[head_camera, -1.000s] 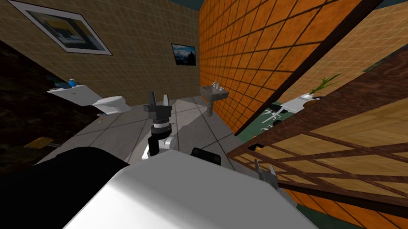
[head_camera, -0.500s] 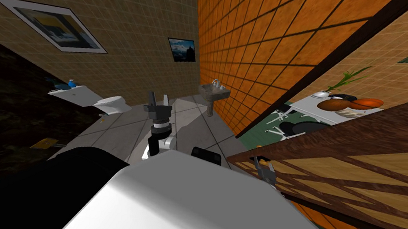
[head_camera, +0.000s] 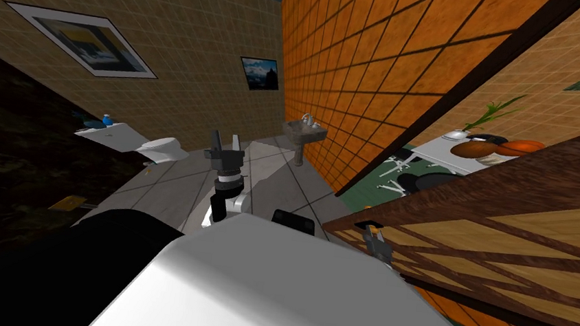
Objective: Pull the door open
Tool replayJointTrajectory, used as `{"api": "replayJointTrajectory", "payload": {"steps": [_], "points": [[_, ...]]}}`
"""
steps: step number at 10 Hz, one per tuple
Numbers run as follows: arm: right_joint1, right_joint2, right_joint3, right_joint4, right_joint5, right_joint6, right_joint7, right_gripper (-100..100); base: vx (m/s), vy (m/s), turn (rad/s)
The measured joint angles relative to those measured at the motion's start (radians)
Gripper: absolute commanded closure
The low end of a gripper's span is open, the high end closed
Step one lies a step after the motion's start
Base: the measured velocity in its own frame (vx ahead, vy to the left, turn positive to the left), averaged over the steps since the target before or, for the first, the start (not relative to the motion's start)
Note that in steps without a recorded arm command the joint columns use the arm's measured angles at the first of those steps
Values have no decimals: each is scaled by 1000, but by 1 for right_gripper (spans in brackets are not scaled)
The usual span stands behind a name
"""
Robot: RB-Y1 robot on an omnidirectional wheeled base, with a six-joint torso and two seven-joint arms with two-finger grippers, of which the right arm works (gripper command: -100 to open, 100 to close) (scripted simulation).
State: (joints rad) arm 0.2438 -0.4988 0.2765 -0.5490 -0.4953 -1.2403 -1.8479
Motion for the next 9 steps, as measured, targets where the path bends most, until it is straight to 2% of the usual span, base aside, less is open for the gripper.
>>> {"api": "replayJointTrajectory", "payload": {"steps": [2, 7, 8, 9], "points": [[3, -4, 7, -2, 6, -7, -2, 100, -149, -44, 42], [17, -14, 65, 5, 53, -63, -23, 100, -182, -65, 34], [30, -22, 76, -14, 62, -65, -25, 100, -230, -40, 46], [33, -28, 87, -13, 71, -80, -31, 100, -222, -26, 13]]}}
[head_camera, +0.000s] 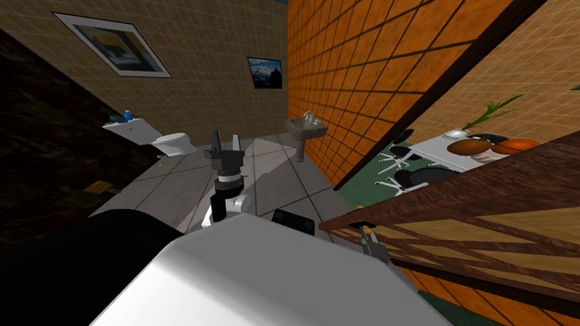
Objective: Pull the door open
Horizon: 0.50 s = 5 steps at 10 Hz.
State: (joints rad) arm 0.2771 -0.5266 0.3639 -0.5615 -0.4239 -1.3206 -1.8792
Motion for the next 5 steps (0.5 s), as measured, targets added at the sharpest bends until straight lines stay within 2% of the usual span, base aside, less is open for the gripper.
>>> {"api": "replayJointTrajectory", "payload": {"steps": [2, 5], "points": [[13, -6, 10, -15, 8, -4, 0, 100, -107, -24, 45], [17, -8, 19, -18, 20, -12, -1, 100, -163, -66, 89]]}}
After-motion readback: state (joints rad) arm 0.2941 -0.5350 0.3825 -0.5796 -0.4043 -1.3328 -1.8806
